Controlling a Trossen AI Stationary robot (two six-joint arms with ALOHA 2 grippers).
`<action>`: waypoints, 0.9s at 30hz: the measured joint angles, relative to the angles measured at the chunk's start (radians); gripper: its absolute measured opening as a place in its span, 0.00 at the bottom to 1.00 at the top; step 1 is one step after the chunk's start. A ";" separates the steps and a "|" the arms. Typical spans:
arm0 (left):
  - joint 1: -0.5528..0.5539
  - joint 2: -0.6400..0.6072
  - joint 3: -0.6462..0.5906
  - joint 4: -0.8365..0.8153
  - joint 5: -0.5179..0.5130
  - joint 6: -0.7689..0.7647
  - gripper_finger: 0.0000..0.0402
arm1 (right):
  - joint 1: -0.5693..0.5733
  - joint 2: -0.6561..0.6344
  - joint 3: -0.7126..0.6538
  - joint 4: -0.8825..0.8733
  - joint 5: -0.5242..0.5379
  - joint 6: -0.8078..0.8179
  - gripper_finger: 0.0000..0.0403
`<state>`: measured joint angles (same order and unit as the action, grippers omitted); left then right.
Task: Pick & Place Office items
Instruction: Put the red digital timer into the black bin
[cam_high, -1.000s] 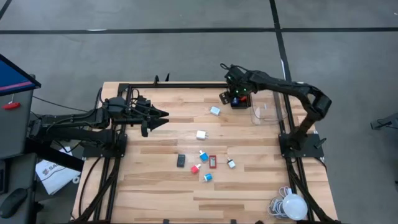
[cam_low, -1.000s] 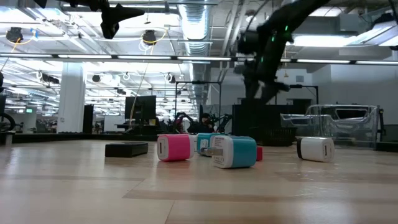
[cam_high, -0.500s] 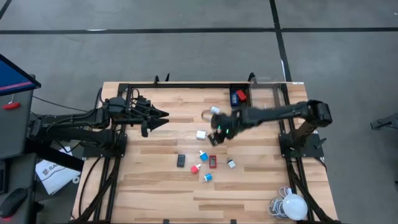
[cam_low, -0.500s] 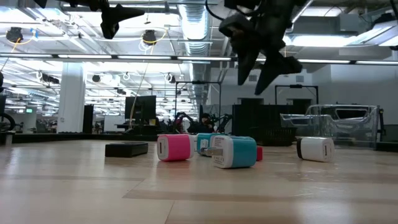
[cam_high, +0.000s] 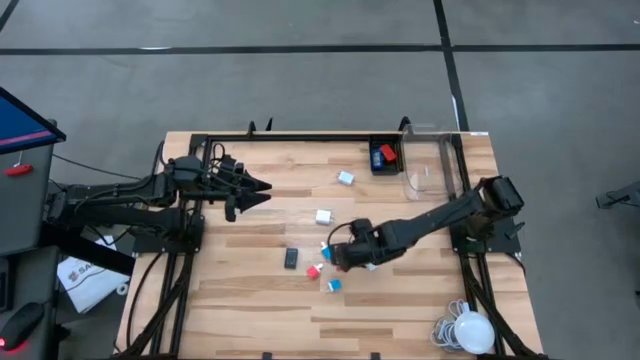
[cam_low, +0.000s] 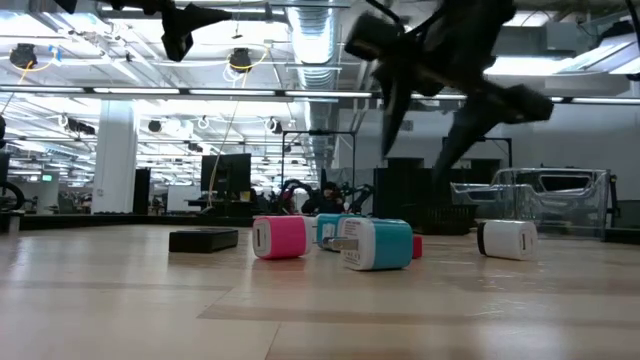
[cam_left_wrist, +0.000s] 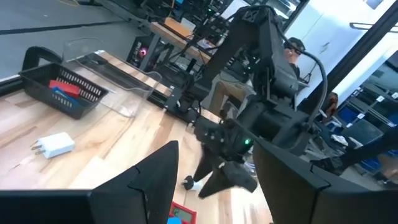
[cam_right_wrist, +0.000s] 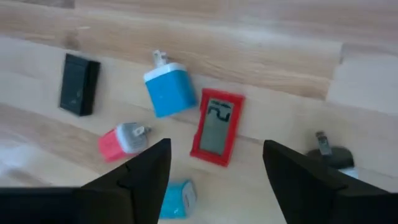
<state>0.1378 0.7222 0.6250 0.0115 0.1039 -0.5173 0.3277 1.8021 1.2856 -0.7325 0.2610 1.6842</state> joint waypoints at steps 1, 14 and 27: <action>0.000 -0.001 0.000 0.001 0.000 -0.010 0.51 | -0.002 0.008 -0.001 0.007 0.002 -0.001 0.62; 0.000 -0.037 0.000 0.016 0.083 -0.037 0.51 | -0.040 0.200 0.058 0.112 -0.179 0.031 0.66; 0.000 -0.094 0.001 0.076 0.220 -0.012 0.51 | -0.053 0.311 0.195 -0.009 -0.260 0.176 0.66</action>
<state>0.1375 0.6283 0.6258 0.0872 0.3240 -0.5298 0.2744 2.1127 1.4808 -0.7420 0.0010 1.8598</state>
